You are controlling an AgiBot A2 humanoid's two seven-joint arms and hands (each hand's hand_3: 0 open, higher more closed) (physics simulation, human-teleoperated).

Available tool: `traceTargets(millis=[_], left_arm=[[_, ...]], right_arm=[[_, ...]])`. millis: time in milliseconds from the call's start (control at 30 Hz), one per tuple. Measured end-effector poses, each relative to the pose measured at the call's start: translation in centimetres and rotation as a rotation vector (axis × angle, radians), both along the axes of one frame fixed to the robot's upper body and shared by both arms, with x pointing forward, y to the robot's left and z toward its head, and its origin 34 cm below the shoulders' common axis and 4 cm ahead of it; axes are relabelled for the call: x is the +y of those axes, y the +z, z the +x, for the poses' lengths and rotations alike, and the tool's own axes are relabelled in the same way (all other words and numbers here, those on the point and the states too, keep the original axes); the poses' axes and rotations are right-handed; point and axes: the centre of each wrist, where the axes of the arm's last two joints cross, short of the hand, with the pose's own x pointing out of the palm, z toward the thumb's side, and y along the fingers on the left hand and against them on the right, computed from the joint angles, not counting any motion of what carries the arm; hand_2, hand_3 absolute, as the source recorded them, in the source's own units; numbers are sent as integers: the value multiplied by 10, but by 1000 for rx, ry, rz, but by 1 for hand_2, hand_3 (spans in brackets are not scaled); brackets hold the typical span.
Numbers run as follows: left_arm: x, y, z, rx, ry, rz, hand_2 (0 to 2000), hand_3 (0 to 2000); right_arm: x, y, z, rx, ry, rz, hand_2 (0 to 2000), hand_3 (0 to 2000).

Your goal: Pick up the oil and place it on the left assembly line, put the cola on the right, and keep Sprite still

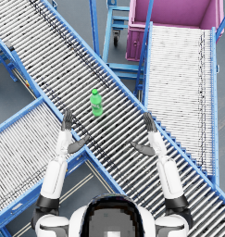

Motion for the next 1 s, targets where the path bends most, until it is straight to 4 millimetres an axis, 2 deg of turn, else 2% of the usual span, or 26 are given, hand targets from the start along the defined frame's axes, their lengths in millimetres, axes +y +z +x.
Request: traceTargets(millis=[1000], left_arm=[[0,0,0,0,0,0,0,0]], right_arm=[[0,0,0,0,0,0,0,0]])
